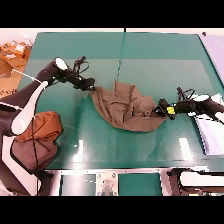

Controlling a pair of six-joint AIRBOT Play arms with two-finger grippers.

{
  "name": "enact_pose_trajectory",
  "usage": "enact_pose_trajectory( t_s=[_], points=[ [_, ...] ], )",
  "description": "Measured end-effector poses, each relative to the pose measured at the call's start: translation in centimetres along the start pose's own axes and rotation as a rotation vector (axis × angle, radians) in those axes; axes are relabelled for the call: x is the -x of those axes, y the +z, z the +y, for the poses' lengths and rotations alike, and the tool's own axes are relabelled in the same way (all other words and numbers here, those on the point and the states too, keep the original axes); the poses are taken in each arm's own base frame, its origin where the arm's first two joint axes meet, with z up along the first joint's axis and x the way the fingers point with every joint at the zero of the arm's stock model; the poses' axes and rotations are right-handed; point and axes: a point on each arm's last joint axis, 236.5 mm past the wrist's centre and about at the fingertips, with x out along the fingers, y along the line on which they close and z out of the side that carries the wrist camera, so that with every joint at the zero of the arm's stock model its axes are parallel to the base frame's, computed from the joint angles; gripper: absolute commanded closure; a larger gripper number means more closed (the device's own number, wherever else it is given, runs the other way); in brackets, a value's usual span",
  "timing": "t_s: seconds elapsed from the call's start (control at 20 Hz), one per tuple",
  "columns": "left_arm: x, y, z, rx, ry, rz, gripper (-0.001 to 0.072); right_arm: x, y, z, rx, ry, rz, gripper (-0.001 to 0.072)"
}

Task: Fold the shirts.

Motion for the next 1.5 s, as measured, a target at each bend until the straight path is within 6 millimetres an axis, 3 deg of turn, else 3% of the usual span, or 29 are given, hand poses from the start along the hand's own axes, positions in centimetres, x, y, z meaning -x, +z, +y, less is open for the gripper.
enact_pose_trajectory(
  t_s=[0.1, 0.25, 0.4, 0.5, 0.6, 0.75, 0.9, 1.0, 1.1, 1.2, 1.35, 1.5],
  points=[
    [2.4, 1.7, -1.2, -0.058, 0.013, -0.037, 0.068, 1.4, 2.2, 1.9, 0.058, 0.028, -0.057, 0.0702],
    [8.6, 5.0, -4.4, -0.156, 0.055, -0.154, 0.068, 6.0, 4.9, 6.8, 0.173, 0.099, -0.145, 0.0702],
    [17.8, 7.8, -8.5, -0.247, 0.128, -0.337, 0.0679, 13.9, 6.7, 12.8, 0.317, 0.165, -0.296, 0.0701],
    [24.0, 8.2, -10.7, -0.288, 0.193, -0.452, 0.0679, 20.5, 6.9, 16.3, 0.398, 0.192, -0.44, 0.0701],
    [30.9, 7.7, -12.9, -0.315, 0.269, -0.589, 0.0679, 27.2, 5.8, 19.1, 0.466, 0.207, -0.591, 0.0701],
    [39.1, 5.6, -15.6, -0.332, 0.34, -0.755, 0.0679, 36.2, 2.1, 22.2, 0.552, 0.209, -0.818, 0.0701],
    [45.2, 2.7, -18.4, -0.356, 0.357, -0.887, 0.0679, 43.5, -2.2, 24.6, 0.617, 0.2, -1.055, 0.0701],
    [48.1, 0.8, -19.8, -0.371, 0.363, -0.949, 0.0679, 47.1, -4.6, 25.8, 0.636, 0.2, -1.182, 0.07],
    [49.0, -0.9, -20.1, -0.369, 0.372, -0.945, 0.0678, 48.7, -6.0, 26.3, 0.637, 0.205, -1.24, 0.07],
    [47.7, -2.2, -19.2, -0.344, 0.382, -0.875, 0.0678, 48.7, -5.6, 26.0, 0.615, 0.206, -1.237, 0.0701],
    [42.8, -2.8, -15.9, -0.281, 0.395, -0.727, 0.0678, 45.4, -1.7, 23.6, 0.531, 0.202, -1.121, 0.07],
    [35.3, -3.1, -11.8, -0.193, 0.372, -0.582, 0.0678, 39.2, 3.2, 21.0, 0.469, 0.205, -0.946, 0.07]
  ],
)
